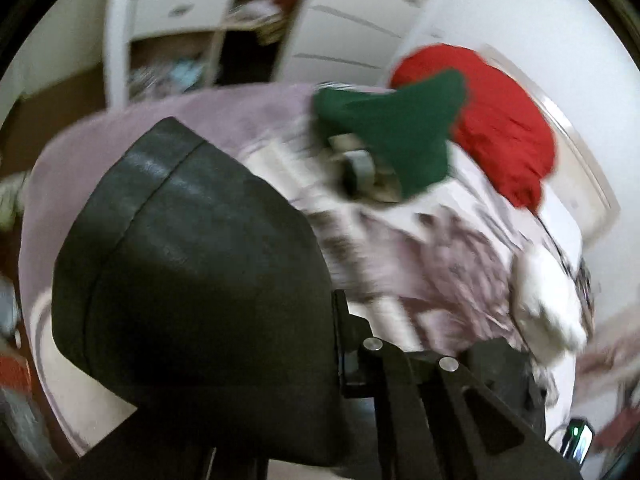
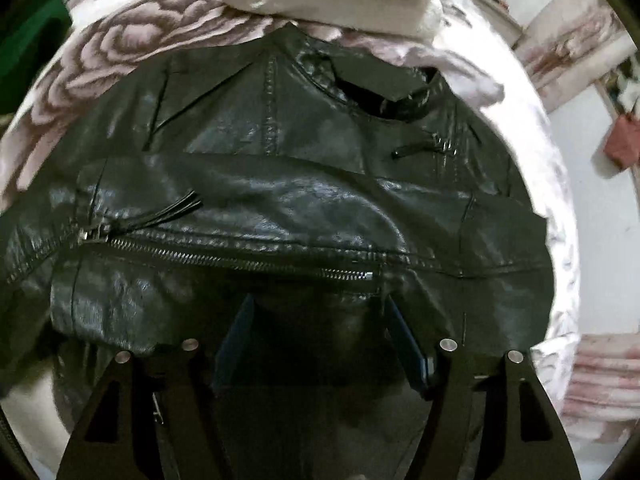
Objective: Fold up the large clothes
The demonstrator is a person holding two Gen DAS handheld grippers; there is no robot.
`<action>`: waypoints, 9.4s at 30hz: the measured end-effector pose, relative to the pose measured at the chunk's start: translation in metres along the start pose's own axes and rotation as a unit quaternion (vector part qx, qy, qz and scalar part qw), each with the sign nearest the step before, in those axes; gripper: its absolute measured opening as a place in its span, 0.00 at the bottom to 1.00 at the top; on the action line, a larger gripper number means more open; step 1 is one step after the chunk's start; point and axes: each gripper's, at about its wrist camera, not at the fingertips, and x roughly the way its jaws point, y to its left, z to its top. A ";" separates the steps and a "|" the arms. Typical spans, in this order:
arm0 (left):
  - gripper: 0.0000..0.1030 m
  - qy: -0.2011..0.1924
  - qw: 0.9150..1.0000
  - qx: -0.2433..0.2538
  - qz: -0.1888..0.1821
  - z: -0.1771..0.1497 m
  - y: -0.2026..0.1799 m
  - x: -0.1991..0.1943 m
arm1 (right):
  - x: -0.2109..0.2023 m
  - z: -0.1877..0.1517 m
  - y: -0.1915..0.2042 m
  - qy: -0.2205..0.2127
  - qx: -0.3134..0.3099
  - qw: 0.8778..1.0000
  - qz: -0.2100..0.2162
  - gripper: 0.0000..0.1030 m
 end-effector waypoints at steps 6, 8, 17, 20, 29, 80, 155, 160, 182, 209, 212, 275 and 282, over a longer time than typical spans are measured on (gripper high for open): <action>0.04 -0.001 0.989 0.142 -0.048 -0.026 -0.138 -0.029 | -0.009 -0.006 -0.100 0.025 0.087 0.993 0.074 0.68; 0.04 0.007 0.981 0.182 -0.074 -0.047 -0.188 -0.036 | -0.008 -0.015 -0.147 0.045 0.128 0.987 0.091 0.68; 0.05 0.149 0.918 0.326 -0.173 -0.224 -0.384 -0.005 | 0.008 -0.061 -0.306 0.069 0.220 0.969 0.086 0.68; 0.12 0.188 0.897 0.381 -0.123 -0.280 -0.406 0.019 | 0.020 -0.079 -0.336 0.083 0.238 0.963 0.098 0.68; 0.83 0.215 0.877 0.413 -0.120 -0.314 -0.406 0.008 | 0.042 -0.115 -0.403 0.107 0.309 0.924 0.198 0.68; 1.00 0.153 0.901 0.353 0.201 -0.182 -0.227 0.098 | 0.064 -0.010 -0.303 0.111 0.200 0.938 0.261 0.09; 0.05 0.154 0.870 0.426 0.197 -0.447 -0.330 -0.095 | 0.160 0.013 -0.365 0.195 0.161 0.796 0.550 0.64; 0.05 0.156 0.883 0.405 0.180 -0.426 -0.332 -0.108 | 0.139 0.024 -0.328 0.201 0.197 0.817 0.503 0.30; 0.06 0.240 0.962 0.123 0.044 -0.203 -0.107 -0.064 | -0.058 0.101 0.057 0.159 -0.057 0.949 0.265 0.24; 0.41 0.260 0.964 0.056 -0.019 -0.154 -0.062 -0.014 | -0.015 0.084 0.031 0.185 -0.099 0.917 0.341 0.20; 0.41 0.252 0.964 0.070 -0.055 -0.144 -0.111 -0.005 | -0.048 0.080 -0.034 0.151 -0.085 0.924 0.341 0.25; 0.18 0.307 0.950 -0.014 -0.062 -0.203 0.017 -0.028 | 0.034 -0.212 -0.075 0.294 0.069 0.870 0.390 0.17; 0.33 0.341 0.933 -0.057 -0.095 -0.187 0.035 -0.021 | 0.050 -0.219 -0.070 0.314 0.038 0.860 0.401 0.39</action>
